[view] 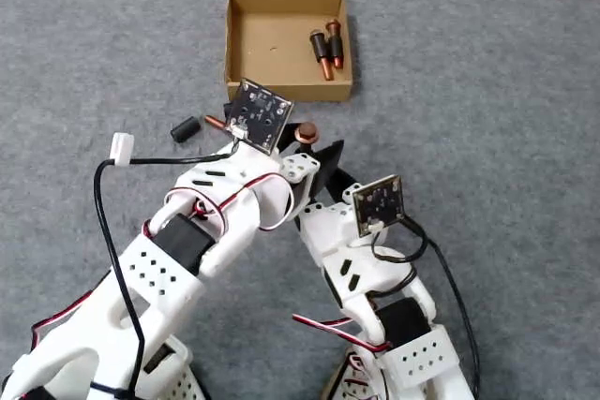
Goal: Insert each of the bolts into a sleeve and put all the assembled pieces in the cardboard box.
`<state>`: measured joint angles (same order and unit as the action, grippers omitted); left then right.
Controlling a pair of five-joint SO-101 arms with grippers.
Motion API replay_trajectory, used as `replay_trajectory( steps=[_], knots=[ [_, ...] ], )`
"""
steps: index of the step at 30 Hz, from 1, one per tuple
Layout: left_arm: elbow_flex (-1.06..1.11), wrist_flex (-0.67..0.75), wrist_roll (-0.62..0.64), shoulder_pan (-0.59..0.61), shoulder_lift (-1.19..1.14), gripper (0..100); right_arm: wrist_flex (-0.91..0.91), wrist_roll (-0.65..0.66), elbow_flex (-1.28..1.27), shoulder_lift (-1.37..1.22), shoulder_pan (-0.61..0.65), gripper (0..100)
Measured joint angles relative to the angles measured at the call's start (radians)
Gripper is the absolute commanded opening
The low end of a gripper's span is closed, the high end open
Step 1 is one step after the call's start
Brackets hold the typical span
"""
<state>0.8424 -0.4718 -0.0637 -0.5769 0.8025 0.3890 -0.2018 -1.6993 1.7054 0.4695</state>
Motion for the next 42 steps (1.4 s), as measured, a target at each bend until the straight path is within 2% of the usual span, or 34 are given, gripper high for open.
replay_trajectory(
  steps=[11, 18, 39, 42],
  knots=[
    [-0.170, -0.284, 0.000, 0.000, -0.014, 25, -0.031, 0.002, 0.000, 0.000, 0.002, 0.2],
    [-0.227, -0.377, 0.000, 0.002, -0.014, 26, -0.031, 0.000, 0.000, 0.000, 0.003, 0.2],
    [-0.252, -0.379, -0.002, 0.092, -0.014, 25, -0.031, 0.028, 0.000, 0.000, 0.005, 0.2],
    [-0.318, -0.379, 0.058, 0.140, -0.014, 19, -0.063, 0.028, 0.000, 0.000, -0.005, 0.2]
  ],
)
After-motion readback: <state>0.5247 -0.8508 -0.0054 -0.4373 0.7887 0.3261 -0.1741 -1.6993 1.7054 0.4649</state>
